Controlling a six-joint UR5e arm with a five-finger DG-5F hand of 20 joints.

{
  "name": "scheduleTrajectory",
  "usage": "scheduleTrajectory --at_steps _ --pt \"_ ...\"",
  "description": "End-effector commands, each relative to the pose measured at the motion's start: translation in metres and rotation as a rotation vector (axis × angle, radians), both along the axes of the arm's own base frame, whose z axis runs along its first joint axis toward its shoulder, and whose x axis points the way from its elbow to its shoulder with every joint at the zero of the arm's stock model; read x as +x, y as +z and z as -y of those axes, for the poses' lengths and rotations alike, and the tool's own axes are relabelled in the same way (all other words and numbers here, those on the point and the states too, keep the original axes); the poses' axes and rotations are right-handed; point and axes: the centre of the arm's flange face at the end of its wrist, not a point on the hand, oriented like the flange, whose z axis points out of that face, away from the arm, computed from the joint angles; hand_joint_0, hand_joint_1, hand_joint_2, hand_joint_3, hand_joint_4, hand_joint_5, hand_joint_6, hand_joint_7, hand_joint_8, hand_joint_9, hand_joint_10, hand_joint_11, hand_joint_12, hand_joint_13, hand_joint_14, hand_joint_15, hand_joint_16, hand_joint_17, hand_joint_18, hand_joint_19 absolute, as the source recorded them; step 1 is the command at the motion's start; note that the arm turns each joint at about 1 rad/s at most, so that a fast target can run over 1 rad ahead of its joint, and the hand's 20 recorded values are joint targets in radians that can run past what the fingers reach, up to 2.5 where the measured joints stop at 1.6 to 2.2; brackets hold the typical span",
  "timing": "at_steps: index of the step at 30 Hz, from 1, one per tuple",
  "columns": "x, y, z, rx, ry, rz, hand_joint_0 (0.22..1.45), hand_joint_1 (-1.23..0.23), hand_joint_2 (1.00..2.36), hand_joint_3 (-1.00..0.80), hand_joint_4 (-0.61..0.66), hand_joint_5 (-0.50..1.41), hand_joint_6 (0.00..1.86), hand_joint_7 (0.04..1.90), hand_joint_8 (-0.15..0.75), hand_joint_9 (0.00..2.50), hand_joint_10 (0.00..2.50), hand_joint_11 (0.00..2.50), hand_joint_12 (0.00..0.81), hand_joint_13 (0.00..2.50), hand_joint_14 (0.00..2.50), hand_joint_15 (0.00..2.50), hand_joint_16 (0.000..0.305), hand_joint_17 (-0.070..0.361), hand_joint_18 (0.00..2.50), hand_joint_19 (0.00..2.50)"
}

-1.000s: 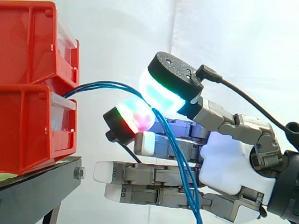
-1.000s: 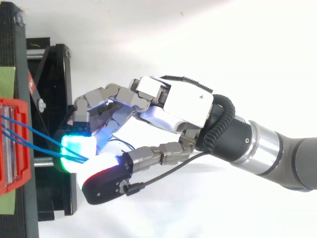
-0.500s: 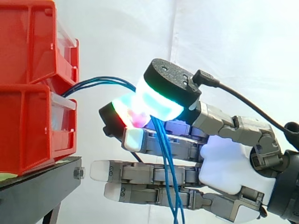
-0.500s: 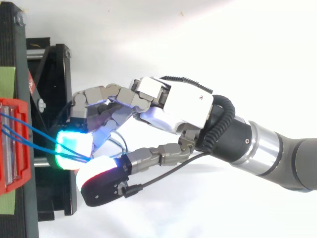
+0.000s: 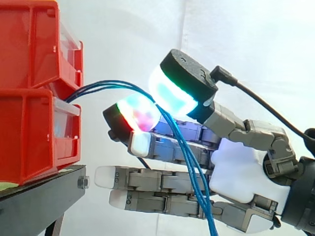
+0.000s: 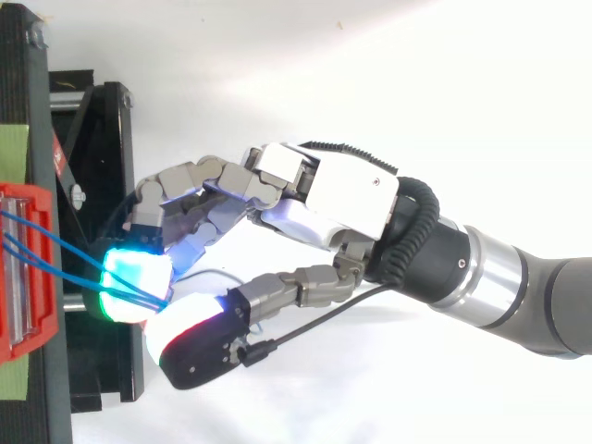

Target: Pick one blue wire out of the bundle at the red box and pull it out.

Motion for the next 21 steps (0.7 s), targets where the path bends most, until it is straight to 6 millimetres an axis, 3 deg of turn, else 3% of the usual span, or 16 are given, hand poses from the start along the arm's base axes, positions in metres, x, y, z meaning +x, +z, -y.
scheduleTrajectory --at_steps 1,9,15,21 --pt "0.0000 0.0000 -0.0004 0.000 0.001 0.000 0.58 -0.70 1.01 -0.32 0.04 -0.13 0.82 1.08 0.197 1.08 0.02 0.61 0.322 0.65 0.02 0.37 0.048 0.107 0.39 0.38" --pt "-0.0001 -0.0002 -0.0004 0.000 0.001 -0.001 0.59 -0.62 1.01 -0.27 0.07 -0.10 0.77 1.08 0.224 1.16 0.02 0.57 0.357 0.71 0.01 0.35 0.056 0.126 0.46 0.35" --pt "-0.0001 -0.0002 -0.0016 0.000 0.002 -0.001 0.60 -0.79 1.01 -0.19 0.12 -0.14 0.84 1.03 0.253 1.12 0.02 0.70 0.373 0.71 0.02 0.37 0.058 0.130 0.48 0.33" --pt "-0.0002 -0.0004 -0.0028 -0.001 0.004 -0.003 0.63 -0.86 1.01 -0.29 0.12 -0.15 0.87 1.07 0.222 1.10 0.03 0.79 0.327 0.67 0.02 0.39 0.049 0.110 0.44 0.36"
